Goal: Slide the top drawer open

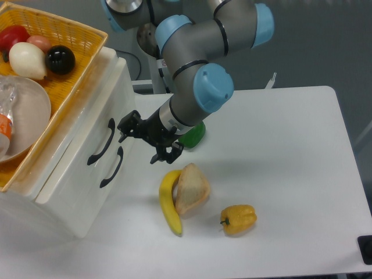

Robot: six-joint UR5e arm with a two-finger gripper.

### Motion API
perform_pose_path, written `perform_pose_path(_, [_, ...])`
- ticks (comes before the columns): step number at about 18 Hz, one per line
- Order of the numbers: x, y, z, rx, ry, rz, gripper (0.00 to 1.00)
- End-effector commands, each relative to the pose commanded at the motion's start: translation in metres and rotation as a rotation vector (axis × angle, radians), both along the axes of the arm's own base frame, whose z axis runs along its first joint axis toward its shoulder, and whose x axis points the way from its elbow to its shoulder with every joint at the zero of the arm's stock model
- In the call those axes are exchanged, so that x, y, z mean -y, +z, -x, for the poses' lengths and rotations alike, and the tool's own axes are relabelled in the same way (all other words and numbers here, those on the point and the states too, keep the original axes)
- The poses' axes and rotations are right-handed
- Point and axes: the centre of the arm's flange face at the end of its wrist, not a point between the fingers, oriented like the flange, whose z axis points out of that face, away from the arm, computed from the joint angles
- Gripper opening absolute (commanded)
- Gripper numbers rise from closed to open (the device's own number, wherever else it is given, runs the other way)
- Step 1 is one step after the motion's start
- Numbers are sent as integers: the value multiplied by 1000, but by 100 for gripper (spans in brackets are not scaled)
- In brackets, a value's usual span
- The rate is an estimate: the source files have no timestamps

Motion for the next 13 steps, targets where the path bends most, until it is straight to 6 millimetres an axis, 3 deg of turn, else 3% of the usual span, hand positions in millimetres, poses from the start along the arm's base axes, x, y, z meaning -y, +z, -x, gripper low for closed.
perform_pose_path(8, [-6,-4,-18,16,-33,25,100])
perform_pose_path(13, [-7,-4,-20,16,-36,25,100])
